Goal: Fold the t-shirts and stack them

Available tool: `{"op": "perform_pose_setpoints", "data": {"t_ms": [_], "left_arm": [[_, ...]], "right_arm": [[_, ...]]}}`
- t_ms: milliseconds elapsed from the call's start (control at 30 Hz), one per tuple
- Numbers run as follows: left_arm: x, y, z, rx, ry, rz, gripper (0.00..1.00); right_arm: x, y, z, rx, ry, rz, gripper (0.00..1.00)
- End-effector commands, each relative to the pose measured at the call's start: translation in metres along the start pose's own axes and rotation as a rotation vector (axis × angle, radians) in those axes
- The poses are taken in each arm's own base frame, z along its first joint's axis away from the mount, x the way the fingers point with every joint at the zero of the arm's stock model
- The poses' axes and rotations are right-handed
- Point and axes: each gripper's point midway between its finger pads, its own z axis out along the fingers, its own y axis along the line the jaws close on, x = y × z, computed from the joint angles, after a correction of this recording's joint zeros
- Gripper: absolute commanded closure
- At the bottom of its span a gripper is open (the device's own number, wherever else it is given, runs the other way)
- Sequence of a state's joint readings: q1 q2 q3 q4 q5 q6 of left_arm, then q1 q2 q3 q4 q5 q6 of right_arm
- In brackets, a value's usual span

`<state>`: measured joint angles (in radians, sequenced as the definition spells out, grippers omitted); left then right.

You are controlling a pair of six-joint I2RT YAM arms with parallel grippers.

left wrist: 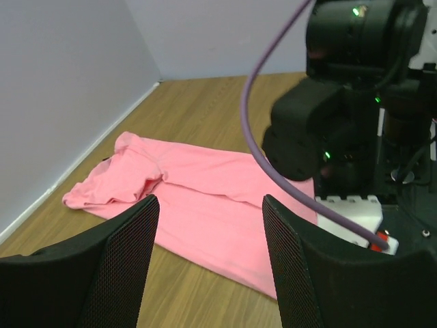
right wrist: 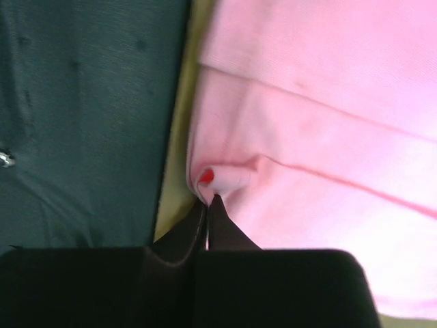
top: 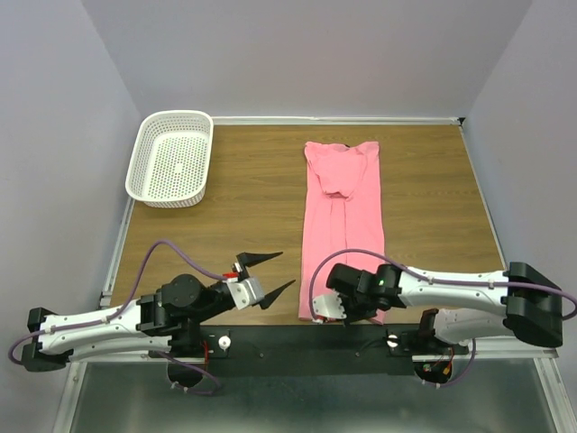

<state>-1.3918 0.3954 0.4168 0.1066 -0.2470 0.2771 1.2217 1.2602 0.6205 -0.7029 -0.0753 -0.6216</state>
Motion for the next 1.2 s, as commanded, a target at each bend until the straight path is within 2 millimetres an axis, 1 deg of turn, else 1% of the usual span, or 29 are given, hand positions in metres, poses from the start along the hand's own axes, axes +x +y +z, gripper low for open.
{"op": "perform_pose_setpoints", "data": {"t_ms": [0, 33, 67, 100, 133, 167, 267, 300, 367, 400, 433, 500, 667, 700, 767, 800, 867, 900, 933, 967, 1100, 1167], "left_arm": [[0.001, -0.024, 0.001, 0.135, -0.048, 0.089, 0.29], [0.004, -0.028, 0.001, 0.158, -0.050, 0.115, 0.29], [0.005, -0.038, 0.000, 0.215, -0.069, 0.138, 0.29], [0.014, -0.044, 0.001, 0.245, -0.056, 0.186, 0.30], [0.017, -0.052, 0.001, 0.282, -0.060, 0.195, 0.30], [0.026, -0.062, 0.004, 0.331, -0.036, 0.203, 0.30], [0.043, -0.077, 0.011, 0.412, 0.022, 0.245, 0.30], [0.053, -0.085, 0.015, 0.458, 0.062, 0.266, 0.30], [0.063, -0.093, 0.019, 0.505, 0.098, 0.291, 0.31], [0.077, -0.101, 0.021, 0.549, 0.142, 0.302, 0.30], [0.080, -0.104, 0.023, 0.569, 0.153, 0.319, 0.31], [0.094, -0.112, 0.025, 0.615, 0.194, 0.343, 0.30], [0.112, -0.124, 0.029, 0.677, 0.251, 0.378, 0.30], [0.120, -0.128, 0.030, 0.691, 0.280, 0.373, 0.30], [0.128, -0.133, 0.030, 0.707, 0.309, 0.375, 0.30], [0.138, -0.134, 0.032, 0.707, 0.347, 0.379, 0.31], [0.145, -0.134, 0.034, 0.701, 0.374, 0.377, 0.31], [0.155, -0.136, 0.034, 0.709, 0.406, 0.377, 0.32], [0.156, -0.137, 0.036, 0.712, 0.411, 0.380, 0.32], [0.164, -0.139, 0.036, 0.716, 0.436, 0.386, 0.33], [0.172, -0.140, 0.038, 0.716, 0.465, 0.389, 0.33], [0.172, -0.139, 0.040, 0.703, 0.474, 0.380, 0.33]], "right_arm": [[-0.007, -0.008, -0.012, 0.023, -0.106, 0.028, 0.99], [-0.008, -0.009, -0.016, 0.028, -0.124, 0.027, 0.99], [-0.010, -0.011, -0.021, 0.039, -0.148, 0.014, 1.00], [-0.010, -0.011, -0.023, 0.037, -0.162, 0.020, 0.99], [-0.011, -0.012, -0.026, 0.046, -0.181, 0.015, 1.00], [-0.011, -0.013, -0.028, 0.049, -0.191, 0.014, 0.99], [-0.011, -0.014, -0.032, 0.048, -0.215, 0.016, 0.99], [-0.011, -0.015, -0.034, 0.049, -0.225, 0.017, 0.99], [-0.011, -0.016, -0.037, 0.054, -0.235, 0.016, 0.99], [-0.011, -0.017, -0.040, 0.063, -0.245, 0.012, 0.99], [-0.009, -0.019, -0.041, 0.063, -0.255, 0.028, 0.99], [-0.007, -0.022, -0.047, 0.080, -0.281, 0.038, 0.99], [-0.004, -0.028, -0.052, 0.094, -0.302, 0.064, 0.99], [-0.003, -0.029, -0.052, 0.096, -0.302, 0.070, 1.00], [-0.004, -0.029, -0.053, 0.092, -0.308, 0.070, 0.99], [-0.004, -0.029, -0.053, 0.091, -0.310, 0.070, 0.99], [-0.003, -0.029, -0.053, 0.093, -0.312, 0.072, 0.99], [-0.003, -0.030, -0.054, 0.096, -0.314, 0.073, 0.99], [-0.003, -0.030, -0.054, 0.099, -0.315, 0.076, 0.99], [-0.003, -0.031, -0.056, 0.105, -0.322, 0.078, 0.99], [-0.001, -0.033, -0.057, 0.115, -0.328, 0.097, 0.99], [-0.001, -0.034, -0.058, 0.114, -0.329, 0.096, 0.99]]}}
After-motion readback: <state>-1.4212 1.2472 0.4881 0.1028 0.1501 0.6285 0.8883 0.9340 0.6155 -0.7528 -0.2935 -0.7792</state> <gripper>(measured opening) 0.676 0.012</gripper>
